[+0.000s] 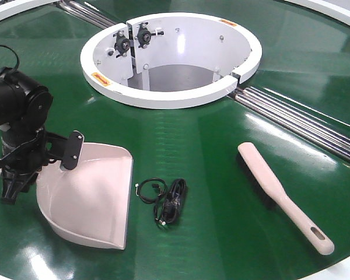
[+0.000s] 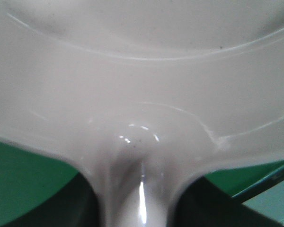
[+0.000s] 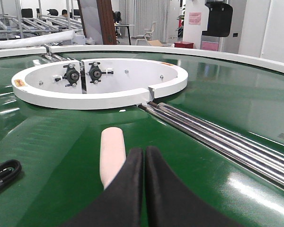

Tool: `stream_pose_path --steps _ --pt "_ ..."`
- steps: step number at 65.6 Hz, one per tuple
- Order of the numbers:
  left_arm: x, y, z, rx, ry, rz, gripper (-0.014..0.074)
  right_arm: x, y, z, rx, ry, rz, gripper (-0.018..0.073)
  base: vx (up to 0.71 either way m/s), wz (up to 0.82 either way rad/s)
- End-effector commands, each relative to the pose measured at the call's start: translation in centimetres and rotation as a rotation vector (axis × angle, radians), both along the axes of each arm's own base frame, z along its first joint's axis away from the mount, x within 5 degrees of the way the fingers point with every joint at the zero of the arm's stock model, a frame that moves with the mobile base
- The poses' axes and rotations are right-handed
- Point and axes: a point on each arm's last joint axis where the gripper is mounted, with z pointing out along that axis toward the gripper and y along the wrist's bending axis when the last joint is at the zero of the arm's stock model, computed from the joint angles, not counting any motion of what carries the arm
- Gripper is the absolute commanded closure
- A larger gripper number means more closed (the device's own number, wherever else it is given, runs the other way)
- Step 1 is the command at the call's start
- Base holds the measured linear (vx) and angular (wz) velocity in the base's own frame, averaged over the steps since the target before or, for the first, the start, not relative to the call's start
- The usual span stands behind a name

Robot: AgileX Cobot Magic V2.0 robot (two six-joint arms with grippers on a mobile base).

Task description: Clean and inspect green conveyor with broom and dustpan

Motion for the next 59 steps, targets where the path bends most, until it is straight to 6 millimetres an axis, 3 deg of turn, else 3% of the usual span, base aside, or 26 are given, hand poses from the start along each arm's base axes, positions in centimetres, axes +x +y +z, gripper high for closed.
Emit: stream_pose_path --steps 1,38,45,59 --pt "-0.1 0.0 2.5 -0.007 -0.075 0.010 0.0603 -0.1 0.0 0.6 0.008 -0.083 0.000 0.0568 0.00 0.00" --pt "-0.1 0.0 2.5 -0.007 -0.075 0.010 0.0603 -0.1 0.0 0.8 0.009 -0.094 0.001 0.0568 0.00 0.00" --pt "-0.1 0.0 2.5 -0.007 -0.075 0.010 0.0603 -0.2 0.0 1.5 0.021 -0.151 0.004 0.0568 0.00 0.00" --pt "-0.1 0.0 2.5 -0.007 -0.075 0.010 0.0603 0.0 0.0 3.9 0.126 -0.096 0.007 0.0568 0.00 0.00"
